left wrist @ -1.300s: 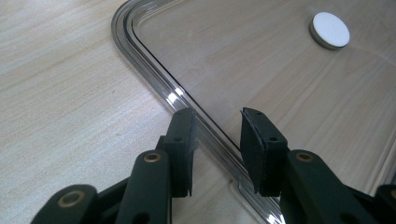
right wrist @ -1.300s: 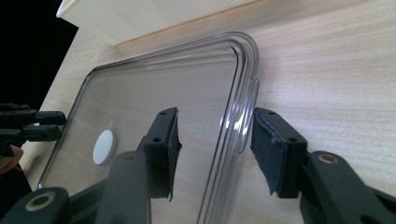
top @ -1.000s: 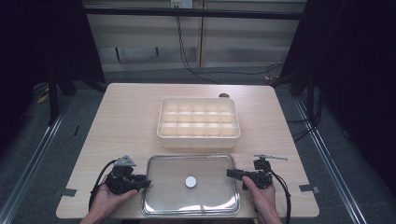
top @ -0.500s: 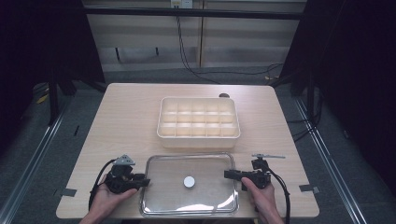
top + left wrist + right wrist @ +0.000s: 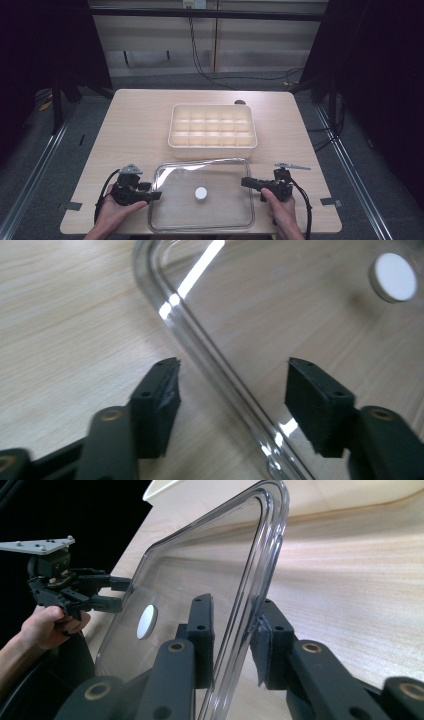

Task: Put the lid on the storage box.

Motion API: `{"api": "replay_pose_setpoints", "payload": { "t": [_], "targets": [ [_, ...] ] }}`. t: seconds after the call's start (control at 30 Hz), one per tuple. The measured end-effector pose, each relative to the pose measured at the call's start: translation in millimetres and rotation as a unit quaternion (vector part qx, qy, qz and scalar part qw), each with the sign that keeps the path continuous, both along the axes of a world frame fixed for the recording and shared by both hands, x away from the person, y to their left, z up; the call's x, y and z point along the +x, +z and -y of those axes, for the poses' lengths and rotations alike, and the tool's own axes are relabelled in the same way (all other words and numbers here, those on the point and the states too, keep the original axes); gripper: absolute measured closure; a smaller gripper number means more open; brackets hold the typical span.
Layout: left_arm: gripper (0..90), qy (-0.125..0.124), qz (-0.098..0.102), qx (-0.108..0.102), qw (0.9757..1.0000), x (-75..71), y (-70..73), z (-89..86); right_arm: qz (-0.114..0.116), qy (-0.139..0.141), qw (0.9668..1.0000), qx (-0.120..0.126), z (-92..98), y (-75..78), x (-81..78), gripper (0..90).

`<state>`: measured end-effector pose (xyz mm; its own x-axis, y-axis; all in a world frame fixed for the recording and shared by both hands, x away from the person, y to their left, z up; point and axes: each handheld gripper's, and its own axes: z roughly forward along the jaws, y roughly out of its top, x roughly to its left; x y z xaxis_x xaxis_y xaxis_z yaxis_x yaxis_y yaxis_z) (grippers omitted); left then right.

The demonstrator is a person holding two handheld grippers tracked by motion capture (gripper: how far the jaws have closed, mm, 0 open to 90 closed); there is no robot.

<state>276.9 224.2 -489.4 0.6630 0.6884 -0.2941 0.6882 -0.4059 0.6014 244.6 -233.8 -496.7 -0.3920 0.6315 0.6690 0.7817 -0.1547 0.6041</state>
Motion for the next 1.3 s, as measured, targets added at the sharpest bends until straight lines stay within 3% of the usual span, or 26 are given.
{"api": "replay_pose_setpoints", "payload": {
  "t": [0.2,0.27,0.33,0.4,0.43,0.6,1.03,1.3],
  "targets": [
    [32.8,0.005,-0.016,-0.019,0.9997,2.6,-0.5,-3.4,0.009,-0.001,1.0,-0.004,0.7,1.9,-0.7,72.7],
    [34.8,-0.001,-0.021,-0.029,0.9994,4.2,-1.5,-2.7,0.01,0.001,0.9999,-0.006,0.8,2.1,-0.7,72.7],
    [44.4,-0.012,-0.026,-0.036,0.9989,4.9,-2.1,-1.9,0.01,0.001,0.9999,-0.007,0.6,2.3,-0.7,72.5],
    [44.1,-0.012,-0.019,-0.033,0.9992,3.8,-2.2,0.7,0.009,0.001,0.9999,-0.013,0.5,2.5,-0.5,72.3],
    [44.7,-0.014,-0.021,-0.037,0.999,4.0,-2.0,0.3,0.008,0.0,0.9995,-0.029,0.3,3.1,-0.1,71.8],
    [48.3,-0.016,-0.024,-0.054,0.9981,4.2,-0.4,-1.8,0.004,-0.005,0.9994,-0.033,1.9,3.0,0.0,71.9],
    [55.4,-0.016,0.004,-0.08,0.9967,2.6,7.2,-6.6,0.025,-0.007,0.9986,-0.046,1.7,8.1,0.2,69.4],
    [57.1,-0.013,0.015,-0.09,0.9957,-0.9,12.4,-5.6,0.023,-0.007,0.9983,-0.052,-0.1,8.9,-0.6,68.2]
  ]
}}
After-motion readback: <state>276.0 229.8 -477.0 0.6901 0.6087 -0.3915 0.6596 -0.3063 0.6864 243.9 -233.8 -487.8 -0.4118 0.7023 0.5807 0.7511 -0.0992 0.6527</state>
